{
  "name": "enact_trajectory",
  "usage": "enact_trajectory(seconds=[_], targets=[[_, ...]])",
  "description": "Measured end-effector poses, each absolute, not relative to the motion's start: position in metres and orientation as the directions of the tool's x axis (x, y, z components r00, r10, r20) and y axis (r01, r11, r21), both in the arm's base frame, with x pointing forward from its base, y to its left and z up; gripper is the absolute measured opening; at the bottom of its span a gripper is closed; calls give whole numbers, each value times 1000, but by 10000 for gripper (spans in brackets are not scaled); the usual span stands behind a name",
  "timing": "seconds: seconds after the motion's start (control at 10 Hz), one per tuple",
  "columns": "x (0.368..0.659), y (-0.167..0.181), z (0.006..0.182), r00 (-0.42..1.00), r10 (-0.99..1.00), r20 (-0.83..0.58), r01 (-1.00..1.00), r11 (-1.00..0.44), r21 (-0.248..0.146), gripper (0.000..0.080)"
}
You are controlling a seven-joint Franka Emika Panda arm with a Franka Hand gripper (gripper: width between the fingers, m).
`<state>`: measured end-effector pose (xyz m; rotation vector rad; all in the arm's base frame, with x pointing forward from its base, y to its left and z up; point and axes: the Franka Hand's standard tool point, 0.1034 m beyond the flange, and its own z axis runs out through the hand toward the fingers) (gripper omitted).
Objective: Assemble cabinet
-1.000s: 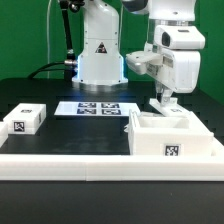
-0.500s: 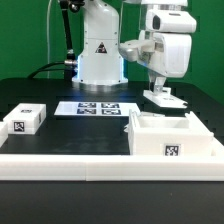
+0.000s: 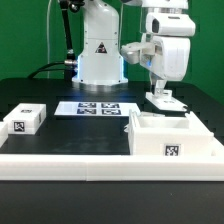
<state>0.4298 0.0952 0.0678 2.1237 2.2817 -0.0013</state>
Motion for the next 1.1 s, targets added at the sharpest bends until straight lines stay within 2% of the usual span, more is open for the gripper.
enact_trajectory(seconds=[1.1], targets=[[433,97,61,-64,998,-14,998,64,7,67]])
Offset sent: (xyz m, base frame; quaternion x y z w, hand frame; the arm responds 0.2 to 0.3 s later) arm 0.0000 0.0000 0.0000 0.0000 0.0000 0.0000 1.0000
